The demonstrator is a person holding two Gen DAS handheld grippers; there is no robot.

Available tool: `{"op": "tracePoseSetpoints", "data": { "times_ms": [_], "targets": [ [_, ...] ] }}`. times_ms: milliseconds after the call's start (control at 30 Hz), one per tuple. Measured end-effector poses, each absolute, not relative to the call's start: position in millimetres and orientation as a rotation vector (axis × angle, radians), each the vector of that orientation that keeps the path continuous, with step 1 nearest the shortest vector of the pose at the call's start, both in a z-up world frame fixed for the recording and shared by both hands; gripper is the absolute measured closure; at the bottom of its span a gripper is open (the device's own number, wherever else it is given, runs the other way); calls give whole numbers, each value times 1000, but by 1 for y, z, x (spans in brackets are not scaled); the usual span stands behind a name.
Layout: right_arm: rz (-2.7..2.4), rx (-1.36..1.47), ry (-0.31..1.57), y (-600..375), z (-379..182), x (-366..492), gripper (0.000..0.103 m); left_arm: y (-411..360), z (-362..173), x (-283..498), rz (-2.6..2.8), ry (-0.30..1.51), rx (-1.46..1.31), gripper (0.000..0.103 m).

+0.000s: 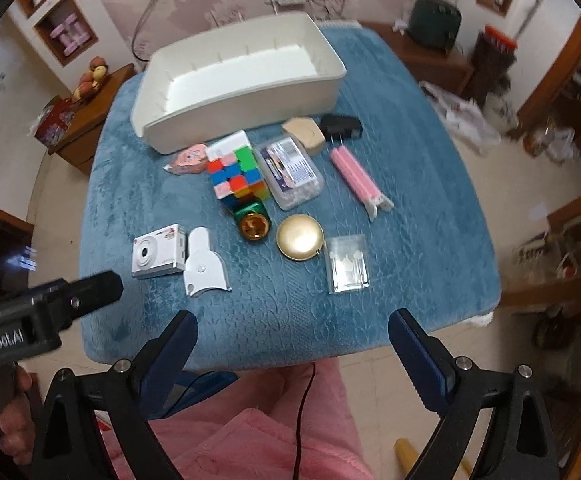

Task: Organize rigid objects
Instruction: 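Grasp the white plastic piece with the left tool while the right tool grasps the clear square box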

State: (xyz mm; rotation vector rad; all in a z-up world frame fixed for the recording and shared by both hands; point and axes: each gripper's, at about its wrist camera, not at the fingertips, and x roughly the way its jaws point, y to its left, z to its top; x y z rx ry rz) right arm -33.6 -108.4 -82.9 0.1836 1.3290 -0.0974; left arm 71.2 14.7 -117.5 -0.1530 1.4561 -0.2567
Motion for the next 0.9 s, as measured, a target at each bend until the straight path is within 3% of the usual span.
{"op": "tracePoseSetpoints", "data": {
  "times_ms": [367,433,900],
  "targets": [
    [-59,291,1541,-156,-142,11,7,-18,-180,111,-123,1707,-203,4],
    [-43,315,1593,-163,-156,19,12,-21,-190,116,-92,1740,-221,4],
    [47,313,1864,-171,-230,46,22,-13,-261,123,144,1894,-305,11]
  ]
}}
